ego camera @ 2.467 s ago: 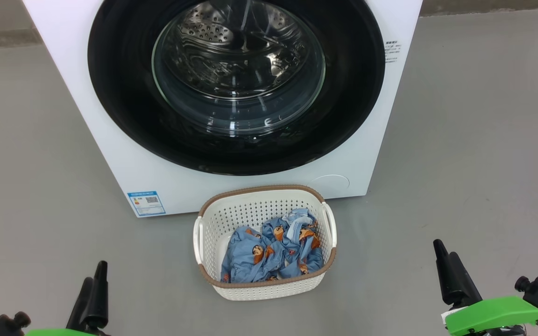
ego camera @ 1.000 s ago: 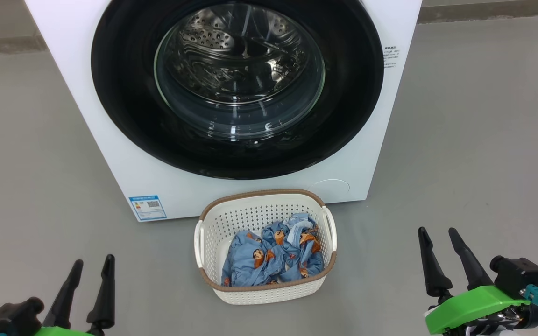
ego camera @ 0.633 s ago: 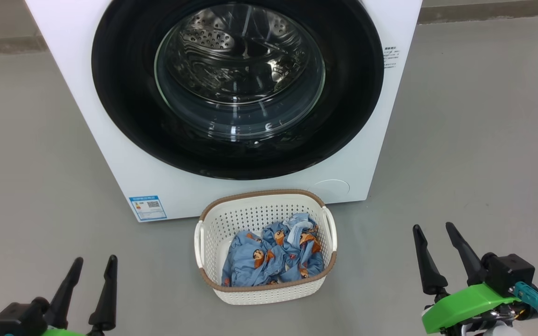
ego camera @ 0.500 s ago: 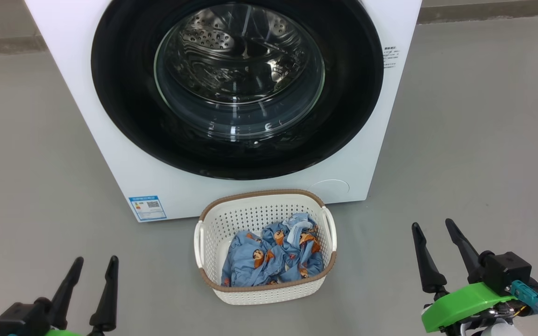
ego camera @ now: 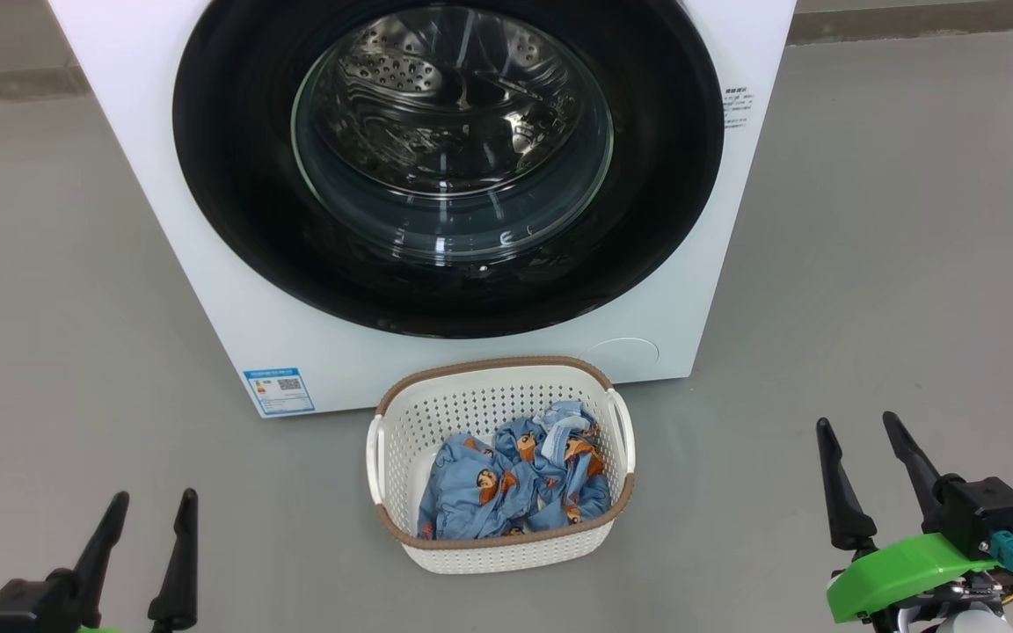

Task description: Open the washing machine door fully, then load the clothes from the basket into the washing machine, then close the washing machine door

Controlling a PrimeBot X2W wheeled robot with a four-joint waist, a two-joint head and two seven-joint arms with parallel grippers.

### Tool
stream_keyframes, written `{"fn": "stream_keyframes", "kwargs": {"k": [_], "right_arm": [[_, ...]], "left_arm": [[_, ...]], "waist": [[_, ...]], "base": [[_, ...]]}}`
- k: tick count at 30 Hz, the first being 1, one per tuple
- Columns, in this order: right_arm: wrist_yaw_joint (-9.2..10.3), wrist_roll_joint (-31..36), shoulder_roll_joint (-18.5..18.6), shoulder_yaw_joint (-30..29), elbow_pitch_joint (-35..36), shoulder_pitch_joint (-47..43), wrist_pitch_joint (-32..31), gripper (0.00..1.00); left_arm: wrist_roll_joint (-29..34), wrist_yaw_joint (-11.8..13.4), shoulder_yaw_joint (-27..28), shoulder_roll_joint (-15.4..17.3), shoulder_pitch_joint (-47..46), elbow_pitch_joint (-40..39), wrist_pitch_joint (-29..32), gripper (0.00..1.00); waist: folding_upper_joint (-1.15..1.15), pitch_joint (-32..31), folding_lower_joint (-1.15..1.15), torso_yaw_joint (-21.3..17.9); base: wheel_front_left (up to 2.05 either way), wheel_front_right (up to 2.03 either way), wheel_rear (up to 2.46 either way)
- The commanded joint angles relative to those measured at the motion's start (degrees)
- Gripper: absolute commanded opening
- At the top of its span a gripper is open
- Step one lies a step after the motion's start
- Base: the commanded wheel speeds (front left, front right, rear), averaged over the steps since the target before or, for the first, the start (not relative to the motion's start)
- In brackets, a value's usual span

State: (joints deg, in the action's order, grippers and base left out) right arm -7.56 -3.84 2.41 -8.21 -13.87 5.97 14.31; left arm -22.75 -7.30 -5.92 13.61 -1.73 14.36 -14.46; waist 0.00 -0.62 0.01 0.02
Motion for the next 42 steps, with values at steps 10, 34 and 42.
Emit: {"fn": "stream_keyframes", "kwargs": {"k": [10,34,42], "right_arm": [[0.08,-0.14,0.47,0.66,0.64,2.71,0.69,1.0],[0.08,-0.88,0.47,0.83,0.8,2.42,0.69,1.0],[0.08,-1.41,0.47,0.92,1.11,2.33,0.69,1.0]], "left_arm": [[1.23,-0.19,3.82,0.35,-2.54,-0.15,-0.53,1.0],[1.89,-0.19,3.57,0.39,-2.51,-1.05,-0.54,1.0],[2.39,-0.19,5.62,-0.69,-2.46,-2.63,-0.54,1.0]], "waist": [[0.0,0.21,0.0,-0.19],[0.0,0.86,0.0,0.21],[0.0,0.93,0.0,0.55]], "base": [[0.0,0.0,0.0],[0.67,0.67,-1.35],[1.08,1.08,-2.16]]}}
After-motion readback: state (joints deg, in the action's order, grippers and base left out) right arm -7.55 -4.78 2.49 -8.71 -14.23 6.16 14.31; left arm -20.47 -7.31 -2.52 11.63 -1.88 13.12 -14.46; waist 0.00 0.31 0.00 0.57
